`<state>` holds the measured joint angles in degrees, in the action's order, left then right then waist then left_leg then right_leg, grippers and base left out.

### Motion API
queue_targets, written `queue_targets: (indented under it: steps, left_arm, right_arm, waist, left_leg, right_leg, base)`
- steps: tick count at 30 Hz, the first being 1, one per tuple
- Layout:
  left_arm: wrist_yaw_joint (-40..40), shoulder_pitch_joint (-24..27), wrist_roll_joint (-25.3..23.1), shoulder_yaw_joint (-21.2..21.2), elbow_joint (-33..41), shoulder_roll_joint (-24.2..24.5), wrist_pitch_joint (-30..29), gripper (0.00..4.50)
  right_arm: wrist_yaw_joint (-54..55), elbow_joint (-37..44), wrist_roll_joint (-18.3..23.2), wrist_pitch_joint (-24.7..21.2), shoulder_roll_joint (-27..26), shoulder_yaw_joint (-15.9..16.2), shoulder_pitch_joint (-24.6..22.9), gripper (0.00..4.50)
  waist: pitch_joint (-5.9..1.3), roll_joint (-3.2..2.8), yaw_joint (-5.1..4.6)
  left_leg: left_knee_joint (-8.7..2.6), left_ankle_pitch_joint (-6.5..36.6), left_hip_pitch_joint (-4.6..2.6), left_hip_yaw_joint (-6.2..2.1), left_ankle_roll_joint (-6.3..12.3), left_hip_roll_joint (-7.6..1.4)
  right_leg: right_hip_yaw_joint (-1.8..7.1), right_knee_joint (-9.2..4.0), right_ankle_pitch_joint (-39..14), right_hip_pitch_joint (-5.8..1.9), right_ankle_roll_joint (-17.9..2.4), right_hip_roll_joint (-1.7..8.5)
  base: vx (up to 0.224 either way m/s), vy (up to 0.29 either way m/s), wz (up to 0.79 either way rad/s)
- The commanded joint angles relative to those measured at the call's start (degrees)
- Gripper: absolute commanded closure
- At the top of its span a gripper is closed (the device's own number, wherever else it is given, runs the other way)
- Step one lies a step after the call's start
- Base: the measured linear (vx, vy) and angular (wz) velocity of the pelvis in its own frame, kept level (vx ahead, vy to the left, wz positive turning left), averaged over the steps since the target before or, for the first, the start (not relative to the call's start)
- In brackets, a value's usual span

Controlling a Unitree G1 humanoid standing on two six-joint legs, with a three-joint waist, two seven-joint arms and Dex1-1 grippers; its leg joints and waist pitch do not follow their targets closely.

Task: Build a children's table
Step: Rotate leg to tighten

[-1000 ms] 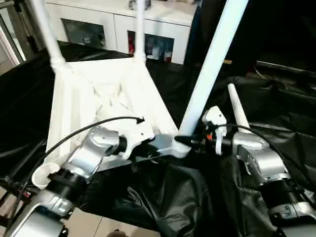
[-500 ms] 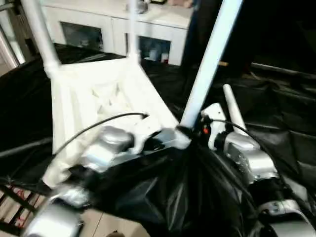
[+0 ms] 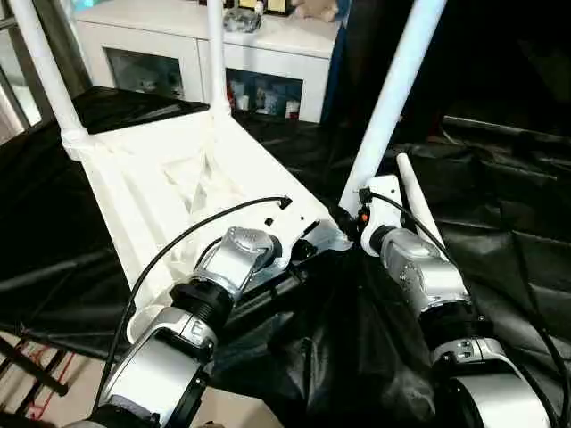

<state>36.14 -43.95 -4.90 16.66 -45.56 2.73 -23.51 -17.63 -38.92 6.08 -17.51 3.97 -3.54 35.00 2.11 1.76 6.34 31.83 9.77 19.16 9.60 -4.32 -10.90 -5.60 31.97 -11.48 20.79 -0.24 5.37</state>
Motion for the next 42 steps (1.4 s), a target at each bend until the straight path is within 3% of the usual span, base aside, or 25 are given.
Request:
queue_targets:
  steps: [1, 5, 7, 8, 12, 13, 14, 17, 19, 20, 22, 24, 27, 31, 34, 36, 42]
  left_arm:
    - [-1.14, -3.28, 0.22, 0.46, -0.08, -2.31, 2.58, 4.5]
    - [1.07, -2.53, -0.41, 1.1, 0.89, -1.57, 4.95, 4.5]
    - [3.12, -1.58, -0.4, 1.66, 2.7, -0.67, 5.42, 4.5]
    - [3.57, -1.36, -0.4, 1.8, 3.11, -0.42, 5.5, 4.5]
    - [10.03, 2.13, 0.69, 3.22, 9.02, 2.96, 7.07, 4.5]
    - [11.21, 2.89, 0.79, 3.56, 10.16, 3.77, 7.4, 4.5]
    - [12.86, 3.78, 0.94, 3.88, 11.39, 4.69, 8.65, 4.5]
    - [16.12, 5.6, 1.58, 4.35, 14.25, 6.68, 9.29, 4.5]
    - [20.23, 7.78, 2.87, 4.85, 18.11, 9.02, 10.34, 4.5]
    - [21.46, 8.39, 3.25, 4.99, 19.22, 9.65, 10.78, 4.5]
    - [24.52, 9.66, 4.37, 5.47, 22.23, 11.24, 10.59, 4.5]
    - [26.55, 10.64, 4.94, 5.9, 24.72, 12.54, 10.08, 4.5]
    - [29.14, 11.83, 5.04, 6.59, 27.52, 14.56, 9.95, 4.5]
    - [29.99, 12.39, 4.99, 6.64, 28.61, 15.36, 9.83, 4.5]
    - [30.25, 12.72, 4.81, 6.44, 29.18, 15.92, 9.7, 4.5]
    - [30.01, 12.66, 4.62, 6.34, 29.0, 15.97, 9.82, 4.5]
    - [30.01, 12.72, 4.61, 6.28, 29.63, 16.21, 9.08, 4.5]
  right_arm:
    - [-5.14, -4.66, 0.68, -4.94, -4.52, 4.19, -3.53, 1.92]
    - [-5.44, -5.09, 0.19, -3.73, -3.68, 4.61, -2.64, 1.7]
    - [-6.55, -4.3, -1.06, -2.26, -2.35, 5.76, -2.49, 1.35]
    - [-6.89, -3.92, -1.2, -2.13, -2.04, 5.94, -2.52, 1.35]
    - [-17.59, 3.68, 1.06, -4.52, 2.88, 7.84, -4.62, 1.35]
    - [-19.64, 5.29, 1.35, -4.69, 4.1, 8.39, -5.25, 1.35]
    - [-21.69, 6.79, 1.32, -4.64, 5.5, 9.02, -5.9, 1.35]
    - [-25.65, 9.61, 1.1, -4.32, 8.48, 10.33, -7.35, 1.35]
    - [-29.99, 12.72, 0.75, -3.68, 11.92, 11.83, -9.15, 1.35]
    - [-31.2, 13.48, 0.56, -3.35, 12.87, 12.29, -9.64, 1.35]
    - [-34.56, 15.76, 0.94, -3.07, 14.86, 13.15, -10.89, 1.35]
    - [-37.16, 18.36, 1.66, -3.57, 16.35, 13.76, -12.04, 1.35]
    - [-40.47, 22.75, 2.4, -4.56, 18.38, 15.1, -13.68, 1.35]
    - [-41.72, 25.01, 2.99, -5.01, 18.96, 15.81, -14.5, 1.35]
    - [-43.33, 26.79, 2.71, -4.61, 19.94, 17.32, -15.49, 1.35]
    - [-43.75, 27.19, 2.3, -4.33, 20.29, 17.9, -15.81, 1.35]
    - [-43.63, 27.84, 1.11, -4.27, 20.95, 18.68, -16.32, 1.35]
  waist:
    - [-1.69, -0.62, -0.44]
    - [-1.58, -0.39, -0.4]
    - [-1.61, -0.42, -0.41]
    - [-1.78, -0.29, -0.28]
    - [-1.92, -0.47, 0.17]
    - [-1.92, -0.3, 0.29]
    - [-2.22, -0.45, 0.6]
    - [-2.52, -0.33, 0.71]
    - [-2.85, -0.18, 1.01]
    - [-3.37, -0.02, 1.31]
    - [-3.34, -0.15, 1.59]
    - [-3.11, -0.12, 1.93]
    - [-3.02, -0.32, 2.43]
    - [-2.53, -0.52, 2.41]
    - [-2.24, -0.62, 2.3]
    - [-2.39, -0.55, 2.32]
    - [-2.82, -0.37, 2.34]
  left_leg:
    - [-4.97, 31.49, -1.19, -1.76, -1.89, -2.17]
    - [-4.91, 32.25, -1.37, -1.72, -1.48, -2.1]
    - [-4.94, 31.76, -1.17, -1.84, -1.4, -2.11]
    - [-5.22, 29.61, -0.5, -1.84, -1.26, -2.24]
    - [-5.24, 26.09, -0.53, -1.36, -0.89, -2.66]
    - [-5.28, 25.78, -0.34, -1.38, -0.56, -2.74]
    - [-5.13, 22.08, -0.09, -0.95, 0.19, -3.01]
    - [-4.76, 19.04, -0.11, -0.5, 0.22, -2.98]
    - [-4.04, 13.96, 0.45, -0.22, 1.13, -2.75]
    - [-3.35, 8.5, 0.86, -0.1, 2.5, -2.6]
    - [-2.78, 3.26, 1.08, 0.18, 4.84, -2.25]
    - [-2.68, 4.25, 1.02, 0.32, 5.62, -2.24]
    - [-2.89, 5.97, 0.97, 0.16, 5.02, -2.6]
    - [-3.72, 12.83, 0.63, -0.13, 1.55, -2.87]
    - [-4.01, 16.11, 0.4, -0.2, 0.21, -2.84]
    - [-4.01, 16.17, 0.29, -0.27, -0.1, -2.84]
    - [-3.43, 10.85, 0.65, -0.15, 0.98, -2.63]
  right_leg:
    - [2.03, -5.9, -31.51, 0.16, -3.1, 4.08]
    - [2.0, -6.25, -33.63, 0.38, -2.61, 4.27]
    - [1.93, -6.27, -34.54, 0.23, -2.24, 4.45]
    - [2.22, -5.83, -32.91, -0.29, -2.37, 4.53]
    - [2.93, -5.08, -26.54, -0.11, -5.02, 4.48]
    - [2.91, -4.86, -25.14, -0.48, -5.35, 4.36]
    - [3.34, -4.1, -18.84, -0.57, -7.13, 4.31]
    - [3.38, -3.35, -14.44, -0.74, -9.39, 4.04]
    - [3.55, -2.26, -7.61, -1.18, -11.38, 4.05]
    - [3.5, -1.15, 0.26, -1.69, -12.35, 3.82]
    - [3.37, -0.36, 8.25, -1.56, -13.96, 3.46]
    - [3.41, -0.43, 7.05, -1.47, -14.24, 3.51]
    - [3.27, -0.62, 2.47, -1.53, -13.32, 3.38]
    - [3.35, -1.73, -9.41, -1.23, -11.04, 3.61]
    - [3.54, -2.36, -14.18, -0.96, -9.81, 3.74]
    - [3.6, -2.34, -14.39, -0.97, -9.32, 3.75]
    - [3.49, -1.25, -5.67, -1.38, -11.09, 3.45]
  base:
    - [0.0, 0.0, 0.0]
    - [0.0, 0.0, 0.0]
    - [0.0, 0.0, 0.0]
    - [0.0, 0.0, 0.0]
    - [0.0, 0.0, 0.0]
    - [0.0, 0.0, 0.0]
    - [0.056, -0.014, 0.06]
    - [0.063, -0.021, 0.06]
    - [0.072, -0.032, 0.06]
    - [0.069, -0.037, 0.02]
    - [0.067, -0.036, 0.01]
    - [0.05, -0.03, 0.02]
    - [0.0, 0.0, 0.0]
    - [0.0, 0.0, 0.0]
    - [0.0, 0.0, 0.0]
    - [0.0, 0.0, 0.0]
    - [0.0, 0.0, 0.0]
